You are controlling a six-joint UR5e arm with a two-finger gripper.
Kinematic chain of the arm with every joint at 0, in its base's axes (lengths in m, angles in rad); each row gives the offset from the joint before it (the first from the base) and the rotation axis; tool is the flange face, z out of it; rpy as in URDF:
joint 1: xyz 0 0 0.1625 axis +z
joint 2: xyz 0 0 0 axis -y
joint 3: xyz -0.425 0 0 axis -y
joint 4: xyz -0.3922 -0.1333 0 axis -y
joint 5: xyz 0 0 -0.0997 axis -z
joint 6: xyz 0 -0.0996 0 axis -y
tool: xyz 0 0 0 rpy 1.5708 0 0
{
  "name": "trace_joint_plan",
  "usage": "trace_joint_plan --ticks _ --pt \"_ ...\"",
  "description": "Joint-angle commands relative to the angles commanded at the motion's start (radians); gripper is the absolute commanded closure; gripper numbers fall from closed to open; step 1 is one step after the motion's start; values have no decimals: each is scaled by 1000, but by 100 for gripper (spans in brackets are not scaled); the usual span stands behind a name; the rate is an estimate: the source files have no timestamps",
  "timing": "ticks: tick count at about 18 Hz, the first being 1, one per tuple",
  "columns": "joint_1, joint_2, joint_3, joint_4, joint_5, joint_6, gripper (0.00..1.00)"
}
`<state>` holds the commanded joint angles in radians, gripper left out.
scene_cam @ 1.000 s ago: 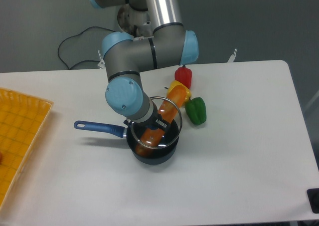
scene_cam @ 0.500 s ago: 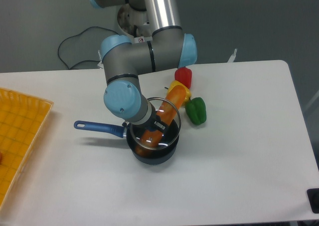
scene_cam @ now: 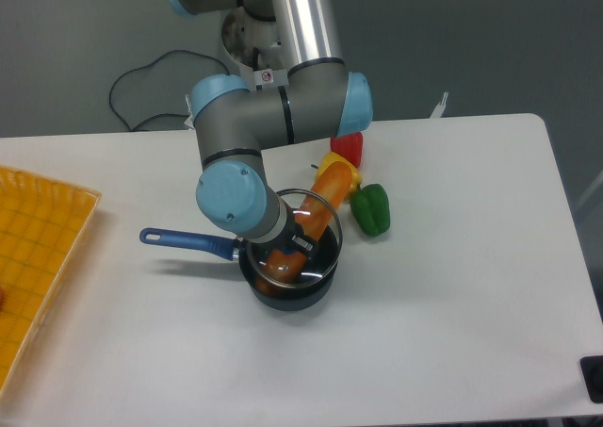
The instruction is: Close the pot lid
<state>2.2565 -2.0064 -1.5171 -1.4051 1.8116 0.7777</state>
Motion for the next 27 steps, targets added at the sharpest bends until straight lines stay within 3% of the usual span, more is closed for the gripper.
trace_joint_plan --ticks 8,16,27 --pt "-5 -5 3 3 -2 0 40" --pt "-5 -9 8 9 0 2 7" --pt "-3 8 23 8 -2 5 1"
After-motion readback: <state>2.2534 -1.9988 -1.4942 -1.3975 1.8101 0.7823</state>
